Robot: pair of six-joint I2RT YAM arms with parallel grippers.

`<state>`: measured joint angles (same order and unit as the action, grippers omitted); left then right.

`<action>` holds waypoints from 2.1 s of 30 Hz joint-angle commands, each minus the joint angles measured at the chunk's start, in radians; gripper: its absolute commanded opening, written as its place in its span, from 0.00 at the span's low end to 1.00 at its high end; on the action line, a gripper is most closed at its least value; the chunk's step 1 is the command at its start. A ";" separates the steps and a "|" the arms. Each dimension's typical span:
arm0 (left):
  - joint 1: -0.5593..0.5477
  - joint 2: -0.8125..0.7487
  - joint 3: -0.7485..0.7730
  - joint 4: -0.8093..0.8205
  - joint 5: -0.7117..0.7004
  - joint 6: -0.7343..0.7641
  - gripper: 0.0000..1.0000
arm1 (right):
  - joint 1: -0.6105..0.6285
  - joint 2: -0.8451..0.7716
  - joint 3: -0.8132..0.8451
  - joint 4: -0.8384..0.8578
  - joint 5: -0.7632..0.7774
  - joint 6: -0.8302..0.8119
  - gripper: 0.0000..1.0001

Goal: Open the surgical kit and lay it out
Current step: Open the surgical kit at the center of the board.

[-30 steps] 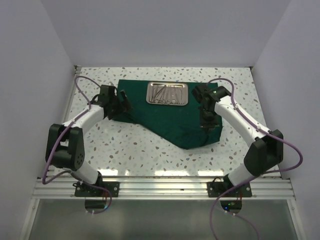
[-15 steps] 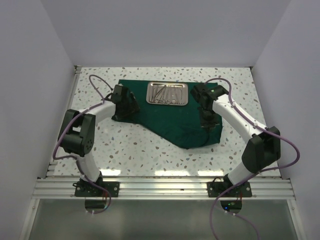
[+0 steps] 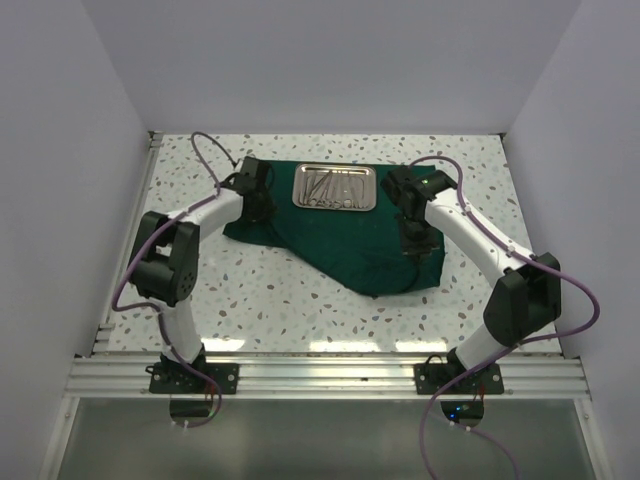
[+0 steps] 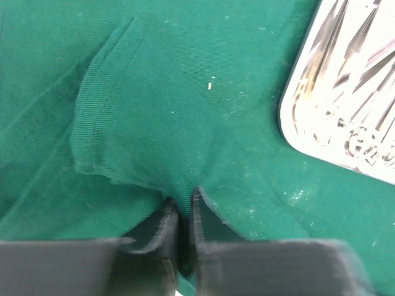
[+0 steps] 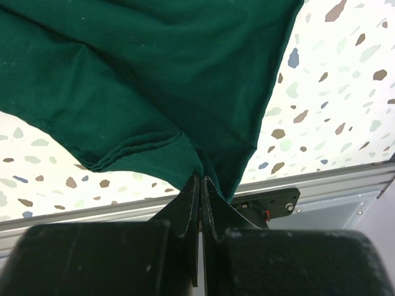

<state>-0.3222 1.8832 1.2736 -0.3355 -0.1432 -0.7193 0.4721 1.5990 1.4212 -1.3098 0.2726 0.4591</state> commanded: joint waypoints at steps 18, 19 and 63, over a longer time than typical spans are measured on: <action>-0.034 -0.111 0.181 -0.275 -0.096 0.066 0.07 | 0.000 0.012 0.045 0.000 0.004 -0.037 0.00; -0.034 -0.130 0.193 -0.287 -0.092 0.070 0.07 | 0.002 0.007 0.050 -0.002 0.002 -0.037 0.00; -0.048 -0.815 -0.157 -0.898 0.157 -0.010 1.00 | -0.001 -0.535 -0.156 -0.063 -0.070 0.202 0.99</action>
<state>-0.3679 0.9573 1.0283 -1.2915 0.1009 -0.7406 0.4721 1.0149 1.1809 -1.3491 0.1871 0.6731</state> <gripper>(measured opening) 0.994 0.986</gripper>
